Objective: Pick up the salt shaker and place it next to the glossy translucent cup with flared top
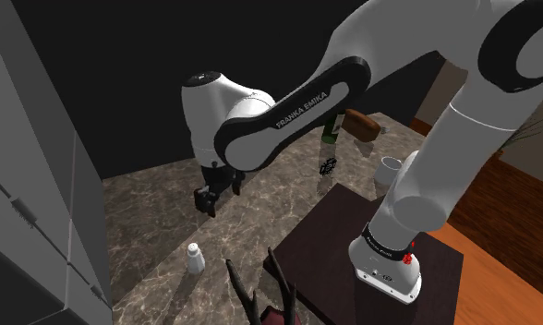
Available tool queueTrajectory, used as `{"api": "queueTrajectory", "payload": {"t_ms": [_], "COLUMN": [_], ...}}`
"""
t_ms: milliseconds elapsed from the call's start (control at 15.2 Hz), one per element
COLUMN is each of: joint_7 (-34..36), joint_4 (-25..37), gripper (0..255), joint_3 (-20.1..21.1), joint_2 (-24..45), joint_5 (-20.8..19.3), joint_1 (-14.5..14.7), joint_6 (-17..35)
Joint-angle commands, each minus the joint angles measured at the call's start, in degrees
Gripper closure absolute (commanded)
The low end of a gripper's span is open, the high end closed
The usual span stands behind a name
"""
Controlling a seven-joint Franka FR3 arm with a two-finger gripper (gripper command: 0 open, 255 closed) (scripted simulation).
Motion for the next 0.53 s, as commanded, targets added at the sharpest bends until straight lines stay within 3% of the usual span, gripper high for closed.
{"api": "queueTrajectory", "payload": {"t_ms": [0,462], "joint_7": [3.84,15.54], "joint_4": [2.29,13.41], "gripper": [0,0], "joint_3": [1.00,-0.10], "joint_2": [5.11,22.35], "joint_5": [-3.02,-13.83], "joint_1": [0.56,6.37], "joint_6": [2.00,4.80]}}
